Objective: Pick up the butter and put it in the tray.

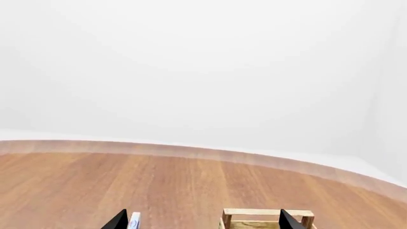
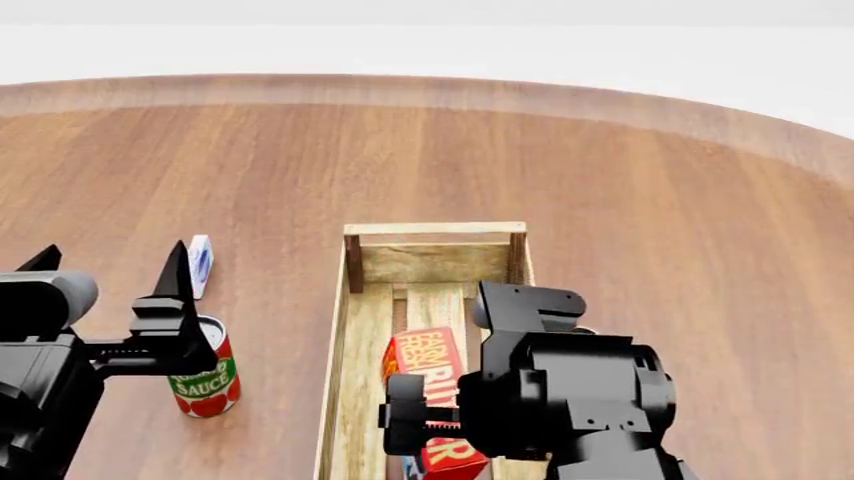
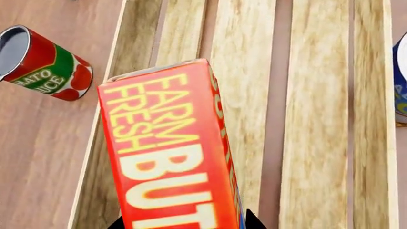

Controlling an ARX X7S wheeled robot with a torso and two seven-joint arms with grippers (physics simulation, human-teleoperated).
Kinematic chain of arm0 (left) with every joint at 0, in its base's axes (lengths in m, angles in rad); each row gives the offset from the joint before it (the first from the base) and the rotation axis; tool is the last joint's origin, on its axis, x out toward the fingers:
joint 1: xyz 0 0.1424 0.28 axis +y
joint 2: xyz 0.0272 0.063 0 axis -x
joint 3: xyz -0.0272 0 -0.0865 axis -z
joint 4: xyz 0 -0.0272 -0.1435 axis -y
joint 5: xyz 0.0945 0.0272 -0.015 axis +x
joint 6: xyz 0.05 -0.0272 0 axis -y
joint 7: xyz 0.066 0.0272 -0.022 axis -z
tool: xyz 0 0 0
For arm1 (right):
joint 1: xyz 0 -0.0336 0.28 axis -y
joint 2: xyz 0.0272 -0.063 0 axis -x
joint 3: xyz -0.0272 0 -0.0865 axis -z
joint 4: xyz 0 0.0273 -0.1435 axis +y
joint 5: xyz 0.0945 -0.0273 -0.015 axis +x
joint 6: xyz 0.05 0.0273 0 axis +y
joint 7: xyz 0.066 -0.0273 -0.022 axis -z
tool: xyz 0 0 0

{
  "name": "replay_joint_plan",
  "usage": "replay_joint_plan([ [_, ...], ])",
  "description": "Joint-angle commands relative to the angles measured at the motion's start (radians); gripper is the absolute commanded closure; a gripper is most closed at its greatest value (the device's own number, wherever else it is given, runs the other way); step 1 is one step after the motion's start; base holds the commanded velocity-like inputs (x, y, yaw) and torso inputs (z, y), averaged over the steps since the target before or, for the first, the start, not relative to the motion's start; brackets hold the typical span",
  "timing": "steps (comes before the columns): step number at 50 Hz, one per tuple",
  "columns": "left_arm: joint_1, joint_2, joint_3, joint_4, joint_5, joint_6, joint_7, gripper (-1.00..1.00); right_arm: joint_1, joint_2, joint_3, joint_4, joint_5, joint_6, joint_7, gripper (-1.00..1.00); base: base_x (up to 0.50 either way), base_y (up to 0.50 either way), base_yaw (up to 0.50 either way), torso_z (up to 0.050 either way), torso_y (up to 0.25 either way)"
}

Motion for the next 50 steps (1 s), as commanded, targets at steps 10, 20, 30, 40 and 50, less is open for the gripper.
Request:
replay_joint_plan([
  [10, 0.002, -0.005, 0.003, -0.005, -0.007, 0.008, -0.004, -1.0, 0.01, -0.003, 0.049, 0.0, -0.001, 0.007, -0.023, -1.0, 0.0, 0.0, 0.0, 0.0, 0.0],
  [20, 0.001, -0.006, 0.006, -0.009, -0.009, 0.011, -0.005, -1.0, 0.009, -0.003, 0.05, 0.0, 0.001, 0.005, -0.022, -1.0, 0.0, 0.0, 0.0, 0.0, 0.0],
  [30, -0.002, -0.011, 0.005, -0.007, -0.016, 0.009, -0.01, -1.0, 0.113, -0.003, 0.068, 0.0, -0.088, 0.035, -0.019, -1.0, 0.0, 0.0, 0.0, 0.0, 0.001],
  [40, -0.009, -0.013, 0.006, 0.001, -0.024, 0.0, -0.018, -1.0, 0.231, -0.003, -0.006, 0.0, -0.082, 0.079, -0.022, -1.0, 0.0, 0.0, 0.0, 0.0, 0.0],
  [50, -0.012, -0.016, 0.006, 0.01, -0.031, -0.005, -0.023, -1.0, 0.245, -0.003, -0.071, 0.0, -0.022, 0.077, -0.023, -1.0, 0.0, 0.0, 0.0, 0.0, 0.0],
])
